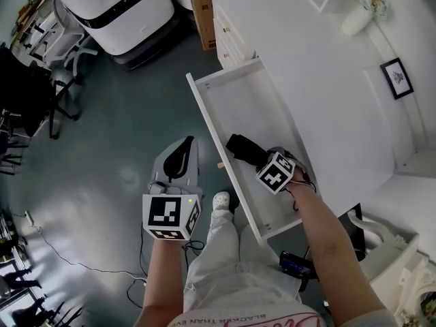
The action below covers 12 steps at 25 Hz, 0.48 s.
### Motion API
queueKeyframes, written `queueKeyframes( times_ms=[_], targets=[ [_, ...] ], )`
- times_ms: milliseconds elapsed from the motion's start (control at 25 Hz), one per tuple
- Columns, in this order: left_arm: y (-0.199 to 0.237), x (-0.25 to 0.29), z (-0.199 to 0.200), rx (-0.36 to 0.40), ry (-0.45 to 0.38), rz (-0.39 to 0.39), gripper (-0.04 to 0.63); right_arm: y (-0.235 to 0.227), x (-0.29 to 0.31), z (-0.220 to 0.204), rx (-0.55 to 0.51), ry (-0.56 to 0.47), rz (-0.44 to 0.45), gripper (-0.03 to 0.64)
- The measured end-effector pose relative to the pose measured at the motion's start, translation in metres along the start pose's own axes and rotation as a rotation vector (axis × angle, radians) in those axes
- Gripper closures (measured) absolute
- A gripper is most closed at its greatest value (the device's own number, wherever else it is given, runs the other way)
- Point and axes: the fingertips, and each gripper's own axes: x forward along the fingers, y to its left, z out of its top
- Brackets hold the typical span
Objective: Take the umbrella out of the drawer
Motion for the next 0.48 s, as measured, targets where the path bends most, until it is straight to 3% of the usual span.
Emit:
queueKeyframes(
  times_ms=[480],
  targets=[
    [-0.004,-0.015,0.014,0.011,-0.033,-0.013,0.588,0.003,-0.025,0.006,0.012,-0.013,-0.05,0.347]
  ],
)
